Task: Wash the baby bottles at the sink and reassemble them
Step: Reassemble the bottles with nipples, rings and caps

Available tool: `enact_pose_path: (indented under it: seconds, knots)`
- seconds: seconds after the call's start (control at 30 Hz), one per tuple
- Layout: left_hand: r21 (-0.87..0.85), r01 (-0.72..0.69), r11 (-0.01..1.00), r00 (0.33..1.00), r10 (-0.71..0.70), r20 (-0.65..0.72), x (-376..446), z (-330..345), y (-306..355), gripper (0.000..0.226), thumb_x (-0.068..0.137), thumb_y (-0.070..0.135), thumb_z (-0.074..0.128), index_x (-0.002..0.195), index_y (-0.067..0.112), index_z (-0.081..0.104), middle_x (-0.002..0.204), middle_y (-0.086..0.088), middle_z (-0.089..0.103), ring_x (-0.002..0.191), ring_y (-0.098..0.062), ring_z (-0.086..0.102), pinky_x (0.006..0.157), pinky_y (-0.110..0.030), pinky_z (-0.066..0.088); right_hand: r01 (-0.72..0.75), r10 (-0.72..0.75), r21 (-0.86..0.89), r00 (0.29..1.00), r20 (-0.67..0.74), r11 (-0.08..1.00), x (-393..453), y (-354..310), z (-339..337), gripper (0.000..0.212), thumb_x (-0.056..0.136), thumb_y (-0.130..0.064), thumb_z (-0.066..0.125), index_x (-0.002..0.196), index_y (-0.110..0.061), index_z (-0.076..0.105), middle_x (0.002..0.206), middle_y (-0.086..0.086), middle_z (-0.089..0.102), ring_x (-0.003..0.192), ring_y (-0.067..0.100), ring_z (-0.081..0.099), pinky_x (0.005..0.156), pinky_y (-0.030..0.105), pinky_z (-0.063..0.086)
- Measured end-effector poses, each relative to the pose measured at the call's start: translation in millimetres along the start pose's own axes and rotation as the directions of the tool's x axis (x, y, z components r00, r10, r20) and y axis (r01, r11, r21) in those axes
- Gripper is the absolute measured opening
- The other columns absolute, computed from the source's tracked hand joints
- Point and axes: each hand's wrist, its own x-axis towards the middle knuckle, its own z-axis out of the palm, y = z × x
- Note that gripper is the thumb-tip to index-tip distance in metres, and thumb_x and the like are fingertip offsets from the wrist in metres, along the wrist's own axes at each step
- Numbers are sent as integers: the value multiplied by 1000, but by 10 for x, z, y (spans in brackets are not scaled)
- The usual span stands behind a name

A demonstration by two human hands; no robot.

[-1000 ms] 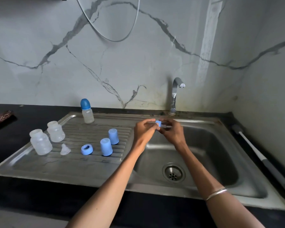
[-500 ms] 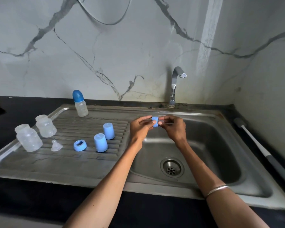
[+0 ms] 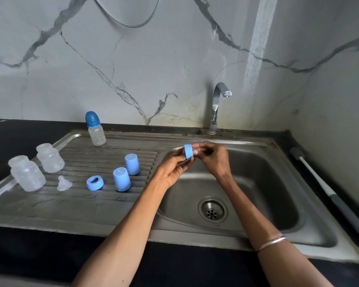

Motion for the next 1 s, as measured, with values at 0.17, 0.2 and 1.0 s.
enact_pose_path:
  seconds: [0.17,0.2,1.0]
  knots:
    - [-65,16,998,996,-10,89,1,-40,13,27,74,-7,65,96,0,79,105,-19,72,86,-16,69,80,-24,57,25,-28,62,999,41,998,-28,-36,10,19,80,-1,76,96,-9,77,90,0,77,86,8,73,79,19,55]
    - [-97,28,995,996,-19,90,7,-50,13,28,75,-10,62,98,-2,78,105,-20,71,85,-16,69,77,-23,58,26,-30,64,998,51,998,-28,-44,19,19,80,0,75,96,-10,78,90,-1,77,86,9,73,80,20,55]
    - [-161,58,985,996,-47,73,-56,-9,90,43,74,-17,52,108,6,65,89,-14,70,70,-17,66,62,-23,54,61,-72,107,992,103,992,-97,-233,-14,20,88,-3,67,95,-19,76,98,-5,76,94,10,71,87,26,55]
